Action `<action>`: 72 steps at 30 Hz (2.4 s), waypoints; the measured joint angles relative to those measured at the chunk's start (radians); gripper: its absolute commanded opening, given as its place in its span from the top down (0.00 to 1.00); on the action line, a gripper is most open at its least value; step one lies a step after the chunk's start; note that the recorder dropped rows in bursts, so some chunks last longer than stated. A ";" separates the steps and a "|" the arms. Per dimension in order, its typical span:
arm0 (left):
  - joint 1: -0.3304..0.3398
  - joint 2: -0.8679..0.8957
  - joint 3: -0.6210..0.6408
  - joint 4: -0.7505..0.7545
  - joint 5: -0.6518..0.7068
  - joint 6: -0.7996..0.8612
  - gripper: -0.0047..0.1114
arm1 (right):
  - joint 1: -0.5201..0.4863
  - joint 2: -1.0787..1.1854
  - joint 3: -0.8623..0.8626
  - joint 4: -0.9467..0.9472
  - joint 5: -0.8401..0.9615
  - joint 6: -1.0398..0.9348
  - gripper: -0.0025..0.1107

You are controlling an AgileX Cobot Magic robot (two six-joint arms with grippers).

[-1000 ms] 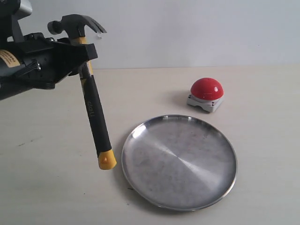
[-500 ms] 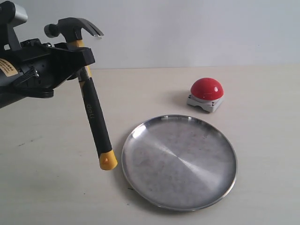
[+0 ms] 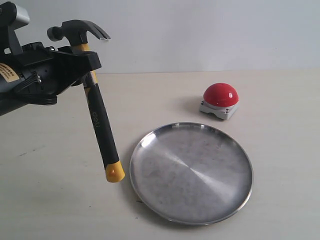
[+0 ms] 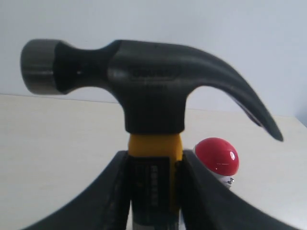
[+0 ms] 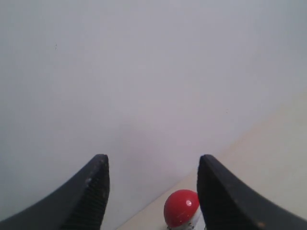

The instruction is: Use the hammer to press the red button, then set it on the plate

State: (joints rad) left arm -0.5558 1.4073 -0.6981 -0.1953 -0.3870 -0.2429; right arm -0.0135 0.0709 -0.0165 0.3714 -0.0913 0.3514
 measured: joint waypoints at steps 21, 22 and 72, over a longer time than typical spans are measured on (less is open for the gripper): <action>0.000 0.000 0.000 0.000 0.004 0.000 0.96 | 0.000 0.702 -0.612 -0.066 0.479 -0.268 0.57; 0.000 0.000 0.000 0.000 0.004 0.000 0.96 | 0.000 0.752 -0.639 0.037 0.528 -0.386 0.57; 0.000 0.000 -0.111 0.030 0.236 -0.084 0.96 | 0.575 1.673 -0.910 1.369 0.852 -2.084 0.36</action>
State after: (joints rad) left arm -0.5558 1.4073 -0.8089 -0.1655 -0.1505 -0.3266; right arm 0.5614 1.7441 -0.9265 1.7400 0.7609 -1.7321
